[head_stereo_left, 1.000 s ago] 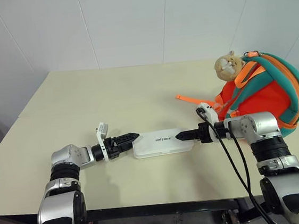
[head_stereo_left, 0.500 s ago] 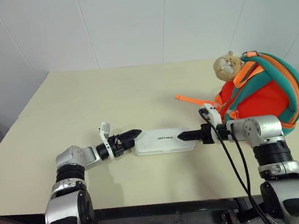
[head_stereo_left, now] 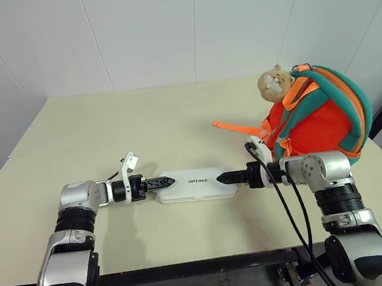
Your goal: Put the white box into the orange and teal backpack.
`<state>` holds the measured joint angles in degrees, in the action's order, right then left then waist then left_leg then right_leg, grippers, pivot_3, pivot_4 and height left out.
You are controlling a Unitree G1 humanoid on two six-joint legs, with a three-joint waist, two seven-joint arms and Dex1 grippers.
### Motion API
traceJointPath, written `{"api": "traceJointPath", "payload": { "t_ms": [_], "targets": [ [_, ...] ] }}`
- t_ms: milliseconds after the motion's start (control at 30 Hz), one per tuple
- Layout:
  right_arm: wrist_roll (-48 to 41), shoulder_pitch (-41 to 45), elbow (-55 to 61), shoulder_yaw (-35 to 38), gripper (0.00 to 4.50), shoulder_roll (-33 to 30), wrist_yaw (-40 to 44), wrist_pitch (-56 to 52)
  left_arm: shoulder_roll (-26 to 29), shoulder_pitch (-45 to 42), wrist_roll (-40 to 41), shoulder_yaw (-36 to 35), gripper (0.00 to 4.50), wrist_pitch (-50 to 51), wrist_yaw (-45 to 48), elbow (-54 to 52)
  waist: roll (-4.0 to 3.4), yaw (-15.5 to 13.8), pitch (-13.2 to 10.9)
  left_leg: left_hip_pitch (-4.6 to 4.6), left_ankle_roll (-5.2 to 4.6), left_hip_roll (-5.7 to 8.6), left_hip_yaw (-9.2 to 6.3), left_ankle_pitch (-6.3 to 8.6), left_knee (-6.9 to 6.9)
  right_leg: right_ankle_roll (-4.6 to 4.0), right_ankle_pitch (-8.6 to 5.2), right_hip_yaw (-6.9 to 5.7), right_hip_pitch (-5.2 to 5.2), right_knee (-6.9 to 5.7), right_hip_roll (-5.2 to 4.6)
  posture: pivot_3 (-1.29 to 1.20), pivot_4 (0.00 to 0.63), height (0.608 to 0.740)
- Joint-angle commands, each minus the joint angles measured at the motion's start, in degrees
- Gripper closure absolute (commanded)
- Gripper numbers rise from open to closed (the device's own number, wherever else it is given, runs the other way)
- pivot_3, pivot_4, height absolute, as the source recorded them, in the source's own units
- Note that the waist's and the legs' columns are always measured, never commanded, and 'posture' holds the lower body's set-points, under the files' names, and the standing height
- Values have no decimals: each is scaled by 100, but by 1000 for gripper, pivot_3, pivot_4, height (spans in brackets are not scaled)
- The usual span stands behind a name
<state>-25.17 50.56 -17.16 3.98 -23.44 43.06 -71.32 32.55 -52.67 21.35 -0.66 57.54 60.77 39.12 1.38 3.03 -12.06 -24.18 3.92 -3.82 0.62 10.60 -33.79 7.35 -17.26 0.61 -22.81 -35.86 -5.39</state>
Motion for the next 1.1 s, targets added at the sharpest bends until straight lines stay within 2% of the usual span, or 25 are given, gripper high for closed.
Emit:
{"api": "traceJointPath", "payload": {
  "t_ms": [33,300,433,600,733,900,1100],
  "targets": [
    [-196,33,245,-1,0,26,47,33,169,84,-218,254,11,54,67,98,0,-3,0,0,0,0,0,3,0,1,-3,0,0,0,0,0,150,740],
    [-265,49,210,-12,0,35,10,67,495,3,-1007,589,11,-1660,-440,484,0,5,0,6,0,0,1,-1,-4,-2,-4,1,0,-9,0,0,150,740],
    [-306,23,249,-6,0,51,-7,60,621,-15,-997,574,11,-1572,-286,404,0,28,0,6,-6,0,0,-16,-7,-10,12,2,0,-5,0,0,150,740],
    [-334,-1,251,-5,0,23,-11,71,735,-59,-224,274,11,222,170,-158,1,18,-1,-1,-8,0,0,-16,-6,-10,12,3,-4,-2,0,0,150,740],
    [-333,9,222,-16,0,30,-9,98,675,30,251,-39,11,1235,143,-601,2,-15,-1,-18,-10,0,0,-3,1,0,0,4,-20,-4,0,0,150,740],
    [-326,45,166,-33,0,53,-6,140,349,60,666,-531,11,1779,-198,-762,2,-53,-1,-94,1,0,-2,-9,-8,5,-5,5,-93,-23,1,0,150,740],
    [-326,102,91,-70,0,109,-9,189,-302,-3,798,-944,11,1669,-666,-351,2,-141,-1,-96,-1,1,-2,-8,-21,6,-4,4,-92,-20,1,0,150,740]
  ]
}}
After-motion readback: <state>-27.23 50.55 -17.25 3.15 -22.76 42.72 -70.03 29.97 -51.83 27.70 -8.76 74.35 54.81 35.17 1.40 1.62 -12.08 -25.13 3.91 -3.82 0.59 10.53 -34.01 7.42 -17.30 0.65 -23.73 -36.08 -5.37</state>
